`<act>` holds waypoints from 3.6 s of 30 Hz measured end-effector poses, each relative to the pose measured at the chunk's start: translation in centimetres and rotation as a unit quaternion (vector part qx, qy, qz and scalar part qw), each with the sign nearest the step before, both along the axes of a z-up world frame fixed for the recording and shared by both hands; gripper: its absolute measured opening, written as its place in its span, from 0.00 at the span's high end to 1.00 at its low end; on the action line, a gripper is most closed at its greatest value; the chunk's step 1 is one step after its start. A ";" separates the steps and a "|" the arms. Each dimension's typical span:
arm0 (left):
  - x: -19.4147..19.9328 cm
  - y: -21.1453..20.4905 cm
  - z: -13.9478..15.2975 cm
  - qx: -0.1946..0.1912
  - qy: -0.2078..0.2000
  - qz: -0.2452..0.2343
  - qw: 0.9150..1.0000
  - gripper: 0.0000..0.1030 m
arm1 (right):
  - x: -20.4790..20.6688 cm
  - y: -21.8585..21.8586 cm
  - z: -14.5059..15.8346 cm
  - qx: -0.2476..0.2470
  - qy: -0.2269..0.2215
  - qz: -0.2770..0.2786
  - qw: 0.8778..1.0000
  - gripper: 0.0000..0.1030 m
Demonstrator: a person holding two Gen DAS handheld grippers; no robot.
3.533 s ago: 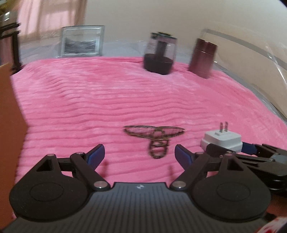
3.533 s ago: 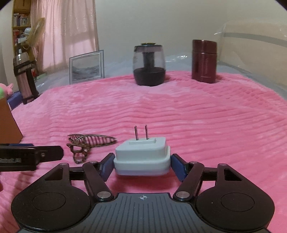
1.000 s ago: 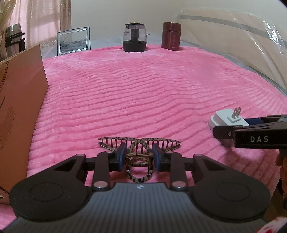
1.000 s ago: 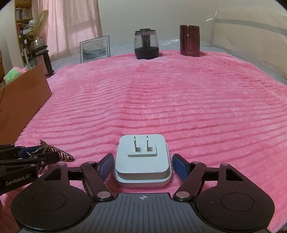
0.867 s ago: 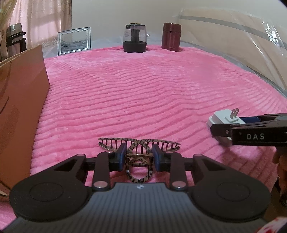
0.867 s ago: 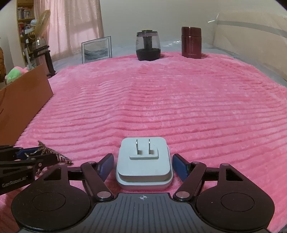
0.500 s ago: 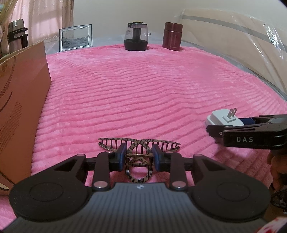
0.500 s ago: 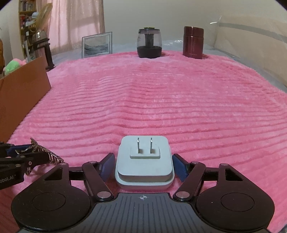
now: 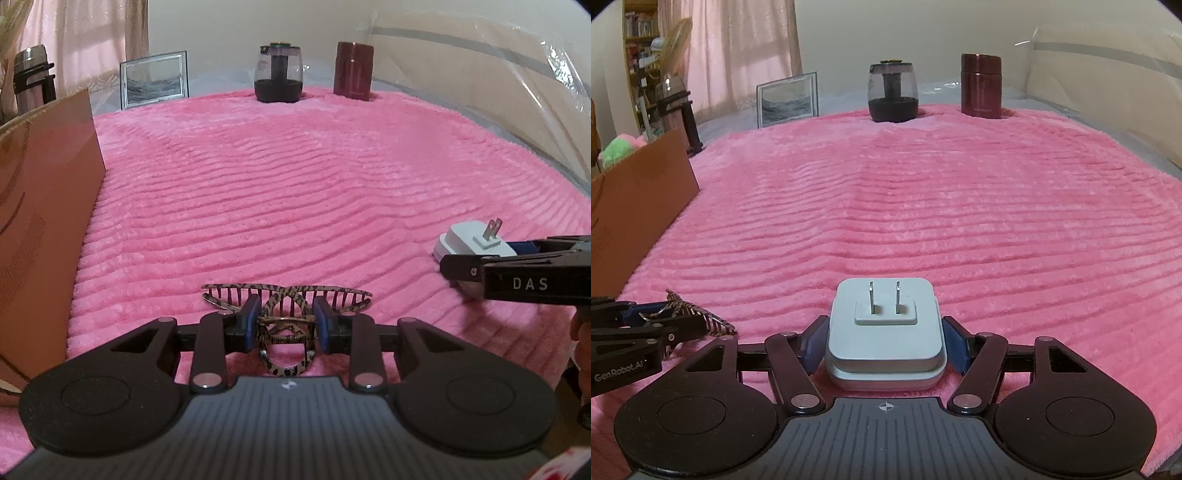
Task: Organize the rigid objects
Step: 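Carry the hair clip and plug adapter with both tools over the cardboard box, then lower both tools into the box and open them to release the items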
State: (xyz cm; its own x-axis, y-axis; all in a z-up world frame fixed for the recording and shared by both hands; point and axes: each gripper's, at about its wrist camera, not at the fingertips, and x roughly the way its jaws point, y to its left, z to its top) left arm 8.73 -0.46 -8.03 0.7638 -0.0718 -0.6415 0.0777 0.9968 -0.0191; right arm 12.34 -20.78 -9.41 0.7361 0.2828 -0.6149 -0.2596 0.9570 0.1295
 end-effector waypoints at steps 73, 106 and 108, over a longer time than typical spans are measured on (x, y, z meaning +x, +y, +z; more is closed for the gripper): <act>-6.9 24.8 16.4 0.156 -0.013 -0.109 0.982 0.75 | 0.5 27.2 16.2 -0.006 -0.071 0.449 0.891 0.41; 3.0 27.0 8.4 0.182 0.179 -0.372 0.893 0.75 | 5.2 42.1 4.4 -0.354 0.050 0.646 0.674 0.40; 3.0 26.9 8.0 0.187 0.184 -0.375 0.889 0.75 | 5.1 42.2 4.0 -0.364 0.057 0.650 0.665 0.40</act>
